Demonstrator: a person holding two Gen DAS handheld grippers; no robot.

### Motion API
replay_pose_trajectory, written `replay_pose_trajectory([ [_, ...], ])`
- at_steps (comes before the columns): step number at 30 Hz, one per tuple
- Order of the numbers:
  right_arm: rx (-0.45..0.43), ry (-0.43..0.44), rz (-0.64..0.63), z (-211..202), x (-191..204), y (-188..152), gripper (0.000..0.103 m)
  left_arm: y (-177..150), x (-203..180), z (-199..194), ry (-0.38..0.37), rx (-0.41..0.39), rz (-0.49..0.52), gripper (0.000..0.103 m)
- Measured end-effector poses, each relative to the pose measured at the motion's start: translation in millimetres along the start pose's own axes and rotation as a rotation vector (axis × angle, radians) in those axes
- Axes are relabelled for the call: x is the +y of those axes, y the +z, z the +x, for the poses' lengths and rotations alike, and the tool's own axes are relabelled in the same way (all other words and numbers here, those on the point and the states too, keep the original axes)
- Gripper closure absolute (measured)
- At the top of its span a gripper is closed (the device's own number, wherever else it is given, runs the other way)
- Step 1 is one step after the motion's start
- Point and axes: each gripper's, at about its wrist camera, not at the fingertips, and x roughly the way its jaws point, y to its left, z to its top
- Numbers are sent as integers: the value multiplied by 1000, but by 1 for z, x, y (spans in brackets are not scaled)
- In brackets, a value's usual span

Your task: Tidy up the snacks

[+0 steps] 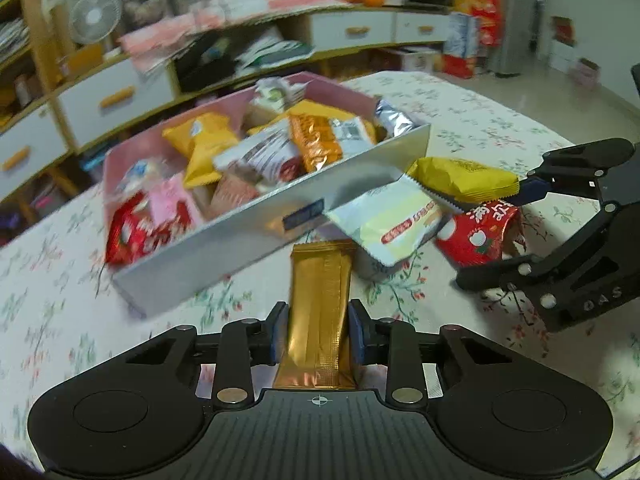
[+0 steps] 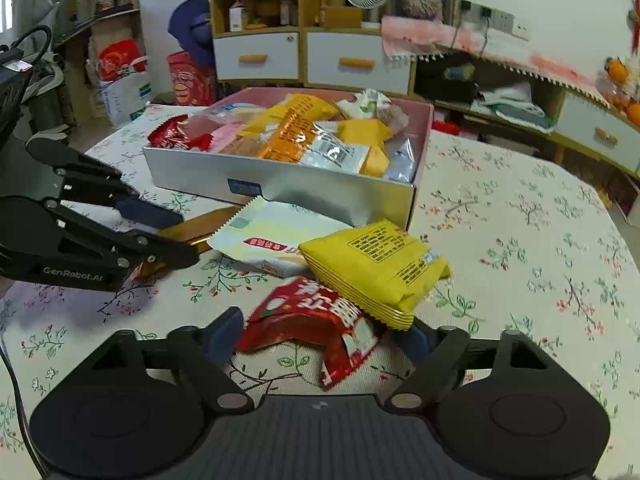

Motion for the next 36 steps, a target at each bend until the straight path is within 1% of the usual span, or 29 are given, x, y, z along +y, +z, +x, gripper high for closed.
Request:
replay_pose_trajectory([
  [1,0,0,0,0,0,1,56,-2,-2,-3,13,12,-20,74],
  [3,2,4,7,-1,1,3,64,-7,-4,-10,40,33,-45,74],
  [9,11,58,-12,-5,15,1,64,-22,-6,-28,108,82,-117,74],
  [13,11,78,-42,-8,28,-3,63,-30,-1,-37,152,102,-209,73],
  [14,12,86,-47,-8,31,-3,60,-32,0,-38,159,100,-221,72],
  [16,15,88,-49,-9,36,-4,56,-36,0,-40,164,84,-222,69],
  [18,15,75,-55,-9,40,-6,53,-41,2,-42,152,60,-208,69],
  [21,23,60,-67,-12,44,-2,50,-43,3,-40,148,29,-192,59],
  [23,19,58,-60,-16,46,0,44,-44,5,-38,140,16,-192,51],
  [25,10,56,-68,-19,47,0,41,-43,5,-36,131,14,-203,44],
  [30,38,53,-85,-17,47,-7,42,-38,0,-33,124,26,-197,43],
  [32,49,52,-76,-14,46,-8,42,-38,1,-32,125,33,-227,43],
  [36,75,34,-52,-10,48,-1,42,-35,0,-31,133,45,-243,45],
])
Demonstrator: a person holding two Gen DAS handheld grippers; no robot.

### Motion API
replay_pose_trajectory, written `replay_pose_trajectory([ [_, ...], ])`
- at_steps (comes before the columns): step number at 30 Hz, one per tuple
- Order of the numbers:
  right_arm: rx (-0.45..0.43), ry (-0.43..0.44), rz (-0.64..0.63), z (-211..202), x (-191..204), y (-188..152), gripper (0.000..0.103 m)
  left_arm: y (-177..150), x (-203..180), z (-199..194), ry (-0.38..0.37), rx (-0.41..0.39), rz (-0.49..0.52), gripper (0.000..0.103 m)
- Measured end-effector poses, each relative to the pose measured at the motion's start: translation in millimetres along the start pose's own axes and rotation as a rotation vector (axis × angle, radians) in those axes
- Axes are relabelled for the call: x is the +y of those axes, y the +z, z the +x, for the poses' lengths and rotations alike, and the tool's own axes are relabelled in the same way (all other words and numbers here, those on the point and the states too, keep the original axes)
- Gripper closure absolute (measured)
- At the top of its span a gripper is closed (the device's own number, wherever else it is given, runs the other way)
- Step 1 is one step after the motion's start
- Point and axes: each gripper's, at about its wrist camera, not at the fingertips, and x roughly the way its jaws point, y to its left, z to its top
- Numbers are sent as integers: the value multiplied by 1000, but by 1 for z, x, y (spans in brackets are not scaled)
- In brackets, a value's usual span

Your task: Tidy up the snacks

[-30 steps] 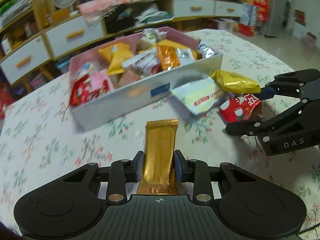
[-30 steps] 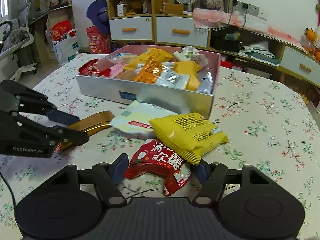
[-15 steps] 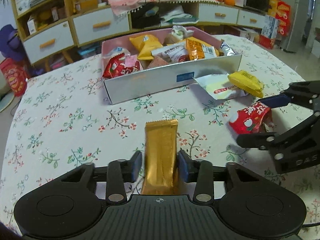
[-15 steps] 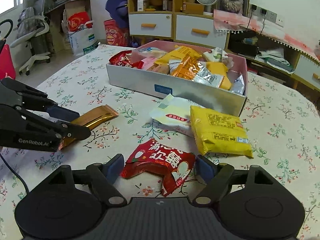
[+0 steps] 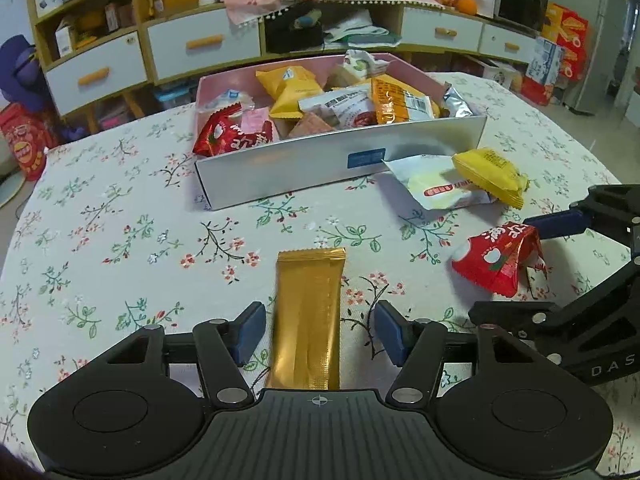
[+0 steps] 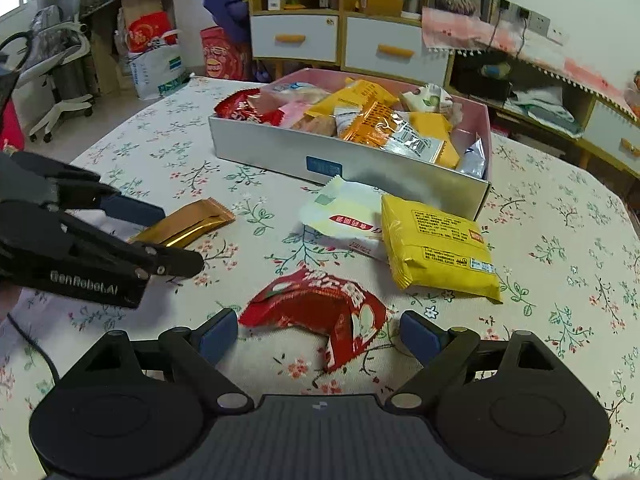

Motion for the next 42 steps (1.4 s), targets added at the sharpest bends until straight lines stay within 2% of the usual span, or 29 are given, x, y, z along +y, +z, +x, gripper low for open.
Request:
replay_pose_trajectory([
  [6,11,-2,28,0,5,7,47,4,-3,1,14,20,-21,51],
  [9,18,-9,24,0,8,9,50,4,-4,0,14,24,-22,59],
  [11,24,-12,29,1,8,10,58,5,-4,-1,14,28,-21,67],
  [13,35,-16,28,2,7,10,61,5,-4,-2,13,32,-21,72],
  [16,45,-26,28,4,7,10,64,6,-2,-2,10,39,-24,75],
  [20,51,-22,26,4,8,13,62,7,-1,-2,8,43,-35,76],
  [26,43,-13,41,2,9,18,48,8,2,-2,11,49,-64,76],
  [28,38,-11,47,1,9,20,48,8,3,-2,11,52,-72,76],
  [36,43,-38,58,5,9,23,68,9,3,-3,9,56,-75,76],
  [38,40,-42,57,4,9,24,79,10,3,-4,8,54,-78,76],
  [42,24,-40,49,0,11,27,87,12,4,-8,4,48,-81,76],
])
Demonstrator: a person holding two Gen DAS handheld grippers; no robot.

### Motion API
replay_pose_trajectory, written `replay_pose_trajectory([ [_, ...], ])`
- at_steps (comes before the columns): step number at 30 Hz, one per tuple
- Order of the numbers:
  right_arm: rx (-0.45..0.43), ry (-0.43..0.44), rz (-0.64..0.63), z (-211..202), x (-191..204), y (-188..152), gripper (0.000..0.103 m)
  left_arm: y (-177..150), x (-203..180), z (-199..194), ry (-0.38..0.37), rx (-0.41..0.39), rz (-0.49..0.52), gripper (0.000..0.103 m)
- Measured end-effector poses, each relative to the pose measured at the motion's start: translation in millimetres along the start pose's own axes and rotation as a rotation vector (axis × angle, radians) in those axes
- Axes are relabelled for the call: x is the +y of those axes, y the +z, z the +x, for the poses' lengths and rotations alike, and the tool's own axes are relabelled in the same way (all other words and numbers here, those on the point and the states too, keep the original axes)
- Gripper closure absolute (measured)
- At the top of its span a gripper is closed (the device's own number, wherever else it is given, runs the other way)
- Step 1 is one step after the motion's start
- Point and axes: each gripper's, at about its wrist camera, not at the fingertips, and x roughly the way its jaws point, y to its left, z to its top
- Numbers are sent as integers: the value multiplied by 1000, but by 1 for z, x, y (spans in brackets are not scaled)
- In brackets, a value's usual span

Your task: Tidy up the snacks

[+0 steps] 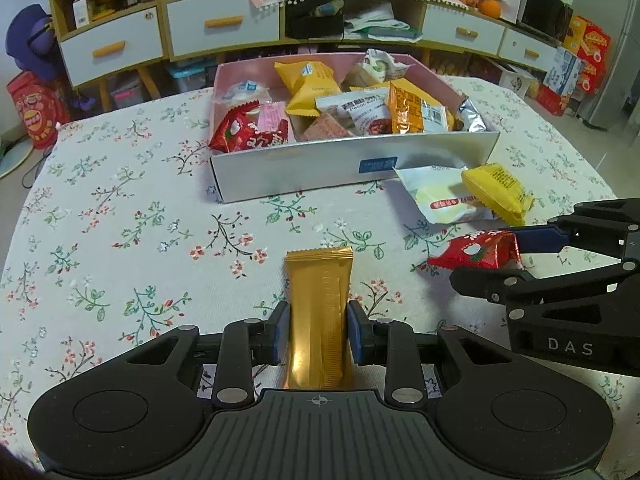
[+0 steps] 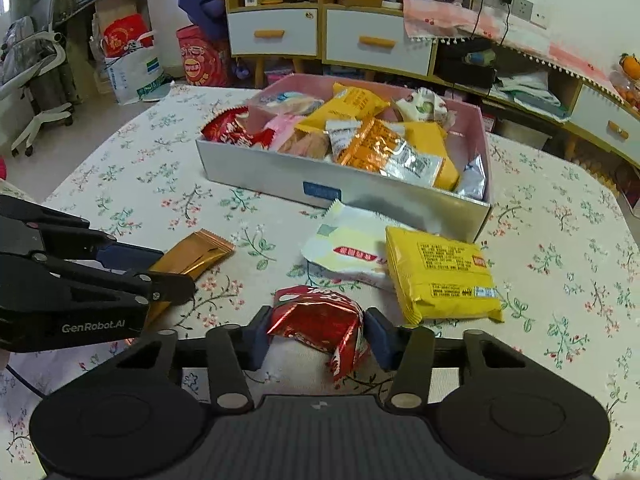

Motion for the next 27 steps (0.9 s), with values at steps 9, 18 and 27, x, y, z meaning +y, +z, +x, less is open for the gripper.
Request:
replay_pose_trajectory([
  [9,-14,38,6,-9,2,5,92,6,8,-12,-2,-22,-34,76],
  [18,-42,49,26,-23,-3,10,93,13,11,-19,-6,-41,-54,76],
  [27,-108,53,28,-28,-8,34,93,37,13,-30,-13,-108,-122,76],
])
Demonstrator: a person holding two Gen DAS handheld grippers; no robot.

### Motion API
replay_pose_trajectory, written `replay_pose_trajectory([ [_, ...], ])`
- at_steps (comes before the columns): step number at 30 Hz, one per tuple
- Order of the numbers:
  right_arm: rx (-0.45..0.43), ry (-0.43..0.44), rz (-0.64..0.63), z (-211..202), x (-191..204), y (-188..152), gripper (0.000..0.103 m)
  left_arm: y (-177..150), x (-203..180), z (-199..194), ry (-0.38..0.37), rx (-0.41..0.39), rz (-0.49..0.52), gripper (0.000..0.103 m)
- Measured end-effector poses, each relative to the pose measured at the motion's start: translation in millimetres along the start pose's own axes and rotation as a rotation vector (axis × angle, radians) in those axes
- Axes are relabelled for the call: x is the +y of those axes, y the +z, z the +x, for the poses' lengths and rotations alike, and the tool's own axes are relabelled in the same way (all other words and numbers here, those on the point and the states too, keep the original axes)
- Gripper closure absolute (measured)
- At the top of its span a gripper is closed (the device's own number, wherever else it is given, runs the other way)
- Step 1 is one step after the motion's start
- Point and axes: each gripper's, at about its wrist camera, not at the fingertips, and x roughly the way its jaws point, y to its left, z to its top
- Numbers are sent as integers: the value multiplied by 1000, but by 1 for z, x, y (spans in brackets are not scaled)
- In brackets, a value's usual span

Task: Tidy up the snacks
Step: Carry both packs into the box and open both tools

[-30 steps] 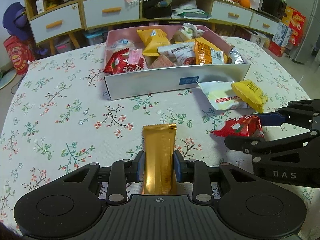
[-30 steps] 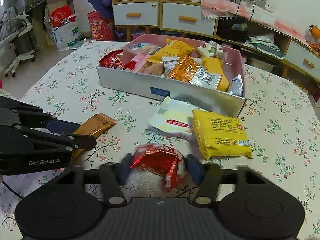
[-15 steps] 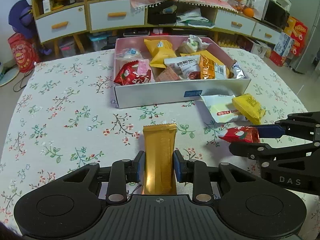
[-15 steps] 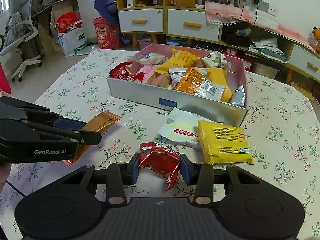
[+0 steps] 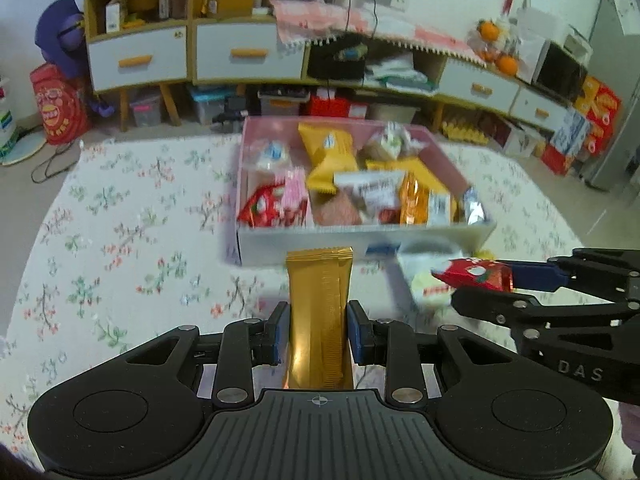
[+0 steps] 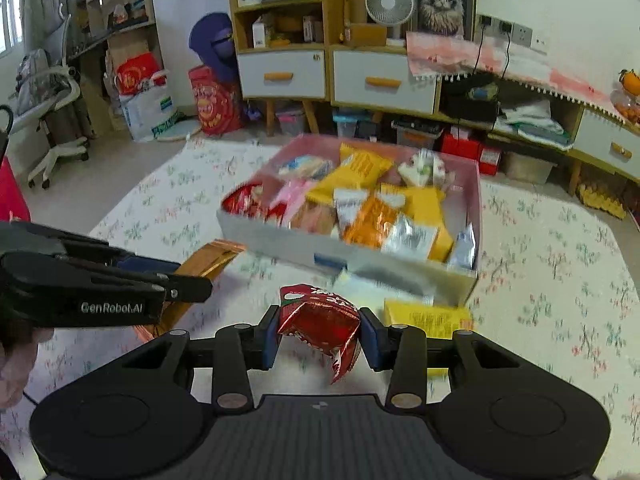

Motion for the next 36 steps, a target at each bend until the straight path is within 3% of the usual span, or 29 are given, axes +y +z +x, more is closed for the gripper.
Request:
replay_pose_trajectory([
  [9,-79,-3,73,2,-35,32,93,32,-2,12,25,-51,-41,76],
  [21,-89,-26,413,43,-124,65,92,107,-1,74,52,-54,-15,76],
  [27,-103,68,601,71,-151,67,92,124,5,116,97,-17,-27,76],
  [36,-24,9,536,103,-147,74,92,133,0,160,116,16,-9,76],
])
